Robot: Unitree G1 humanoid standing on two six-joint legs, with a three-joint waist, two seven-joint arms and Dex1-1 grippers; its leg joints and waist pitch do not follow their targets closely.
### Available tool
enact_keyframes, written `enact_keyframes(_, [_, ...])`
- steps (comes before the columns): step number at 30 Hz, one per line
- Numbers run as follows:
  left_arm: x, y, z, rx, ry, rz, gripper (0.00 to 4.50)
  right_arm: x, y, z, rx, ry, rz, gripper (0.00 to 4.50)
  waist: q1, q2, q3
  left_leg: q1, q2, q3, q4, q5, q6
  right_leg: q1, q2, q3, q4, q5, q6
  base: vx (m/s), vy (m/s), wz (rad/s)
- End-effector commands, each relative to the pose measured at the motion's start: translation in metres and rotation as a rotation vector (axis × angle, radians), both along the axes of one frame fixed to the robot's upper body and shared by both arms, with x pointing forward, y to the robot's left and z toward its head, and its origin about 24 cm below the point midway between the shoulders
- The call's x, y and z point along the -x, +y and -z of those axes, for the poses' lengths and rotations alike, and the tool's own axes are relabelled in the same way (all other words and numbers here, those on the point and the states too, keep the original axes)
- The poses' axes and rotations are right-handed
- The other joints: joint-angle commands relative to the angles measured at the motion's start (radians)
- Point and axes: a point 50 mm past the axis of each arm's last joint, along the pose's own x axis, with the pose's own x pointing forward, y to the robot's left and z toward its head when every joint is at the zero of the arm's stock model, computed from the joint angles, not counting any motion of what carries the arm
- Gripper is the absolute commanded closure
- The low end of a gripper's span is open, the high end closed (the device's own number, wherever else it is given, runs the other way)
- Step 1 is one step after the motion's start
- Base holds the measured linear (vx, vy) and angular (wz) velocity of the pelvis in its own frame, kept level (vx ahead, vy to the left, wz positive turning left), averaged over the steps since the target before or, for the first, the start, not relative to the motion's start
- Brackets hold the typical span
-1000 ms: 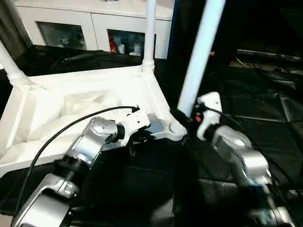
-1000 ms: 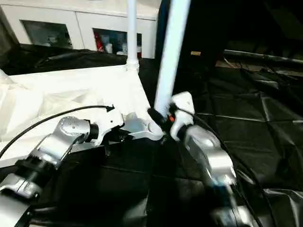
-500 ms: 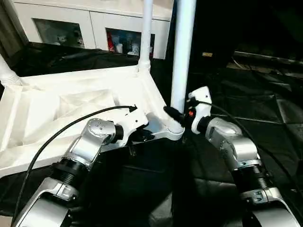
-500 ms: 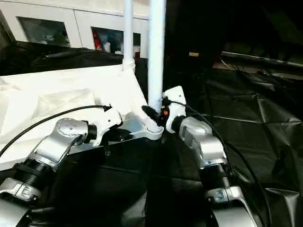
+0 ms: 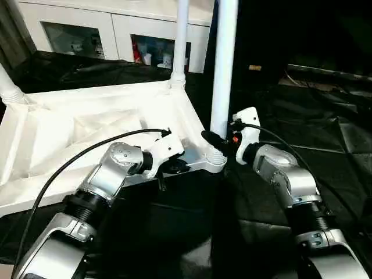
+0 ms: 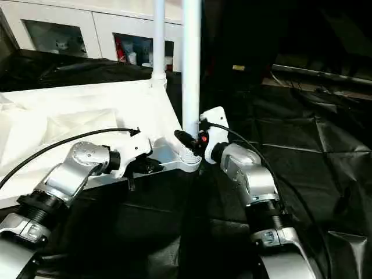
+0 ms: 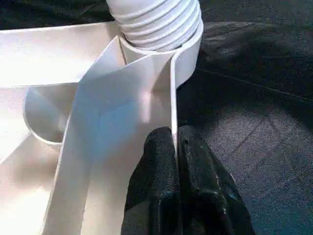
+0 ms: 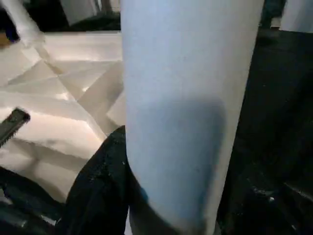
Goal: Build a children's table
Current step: Insert table leg to table base
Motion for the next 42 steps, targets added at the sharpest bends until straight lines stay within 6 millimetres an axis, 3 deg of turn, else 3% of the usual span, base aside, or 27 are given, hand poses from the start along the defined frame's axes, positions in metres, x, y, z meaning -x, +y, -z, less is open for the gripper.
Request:
enact_keyframes(1, [0.006,0.007,0.018,-0.084,0.075,0.004,4.50,0.003,-0.010,0.009,-0.091,0.034,0.063,2.60,0.009,0.003,-0.055,0.001,0.069,-0.019,-0.079,-0.039,0.055,0.047,-0.087,0.045,-0.065,-0.006,-0.310,0.000,0.000,0.00])
enact_keyframes(2, [0.006,0.007,0.018,-0.084,0.075,0.004,4.50,0.003,-0.010,0.009,-0.091,0.034,0.063,2.60,0.011,0.013,-0.055,0.002,0.069,-0.020,-0.078,-0.036,0.055,0.047,-0.089,0.046,-0.063,0.004,-0.314,0.000,0.000,0.00])
enact_keyframes(5, [0.006,0.008,0.017,-0.081,0.087,0.005,4.50,0.010,-0.016,0.020,-0.170,0.052,0.102,2.61,0.011,0.007,-0.056,0.001,0.070,-0.019,-0.079,-0.036,0.061,0.047,-0.088,0.045,-0.062,0.028,-0.325,0.000,0.000,0.00])
enact_keyframes(6, [0.006,0.008,0.017,-0.082,0.090,0.005,4.50,0.012,-0.017,0.023,-0.182,0.056,0.105,2.61,0.013,0.016,-0.056,0.001,0.070,-0.021,-0.079,-0.037,0.059,0.048,-0.089,0.044,-0.061,0.028,-0.327,0.000,0.000,0.00])
enact_keyframes(10, [0.005,0.010,0.016,-0.088,0.097,0.009,4.50,0.021,-0.018,0.036,-0.222,0.066,0.126,2.61,0.013,0.012,-0.054,0.002,0.071,-0.020,-0.082,-0.058,0.056,0.047,-0.088,0.044,-0.065,0.009,-0.326,0.000,0.000,0.00])
enact_keyframes(11, [0.005,0.010,0.016,-0.088,0.097,0.009,4.50,0.021,-0.018,0.036,-0.222,0.066,0.126,2.61,0.016,0.024,-0.053,0.002,0.071,-0.022,-0.082,-0.064,0.051,0.046,-0.089,0.044,-0.065,0.003,-0.326,0.000,0.000,0.00])
enact_keyframes(12, [0.004,0.010,0.015,-0.090,0.096,0.009,4.50,0.024,-0.019,0.039,-0.237,0.064,0.134,2.61,0.015,0.018,-0.053,0.004,0.071,-0.021,-0.085,-0.084,0.042,0.045,-0.087,0.043,-0.069,-0.014,-0.322,0.000,0.000,0.00])
enact_keyframes(13, [0.003,0.010,0.015,-0.092,0.097,0.009,4.50,0.026,-0.020,0.042,-0.246,0.062,0.143,2.61,0.017,0.024,-0.053,0.004,0.071,-0.022,-0.085,-0.088,0.038,0.045,-0.088,0.044,-0.068,-0.015,-0.322,0.000,0.000,0.00])
enact_keyframes(16, [0.002,0.011,0.014,-0.096,0.097,0.008,4.50,0.032,-0.022,0.050,-0.251,0.042,0.156,2.61,0.019,0.026,-0.053,0.004,0.073,-0.023,-0.087,-0.096,0.029,0.045,-0.089,0.044,-0.068,-0.016,-0.321,0.000,0.000,0.00])
enact_keyframes(18, [0.001,0.012,0.014,-0.097,0.096,0.007,4.50,0.034,-0.023,0.051,-0.243,0.029,0.162,2.61,0.019,0.023,-0.052,0.002,0.072,-0.022,-0.087,-0.092,0.032,0.046,-0.088,0.044,-0.069,-0.009,-0.321,0.000,0.000,0.00])
enact_keyframes(25, [-0.002,0.012,0.013,-0.098,0.088,-0.006,4.50,0.042,-0.029,0.057,-0.189,-0.065,0.194,2.61,0.022,0.027,-0.049,0.003,0.073,-0.023,-0.091,-0.127,0.026,0.043,-0.089,0.045,-0.075,-0.056,-0.314,0.000,0.000,0.00])
enact_keyframes(32, [-0.003,0.012,0.013,-0.103,0.085,-0.005,4.50,0.046,-0.024,0.059,-0.055,-0.117,0.097,2.61,0.021,0.027,-0.046,0.002,0.074,-0.025,-0.094,-0.149,0.023,0.041,-0.088,0.044,-0.079,-0.085,-0.306,0.000,0.000,0.00])
enact_keyframes(42, [0.006,0.009,0.012,-0.093,0.100,0.101,4.50,0.037,-0.026,0.064,0.030,-0.095,0.012,2.61,0.011,0.018,-0.041,0.000,0.076,-0.029,-0.099,-0.209,0.022,0.036,-0.091,0.048,-0.088,-0.195,-0.288,0.000,0.000,0.00])
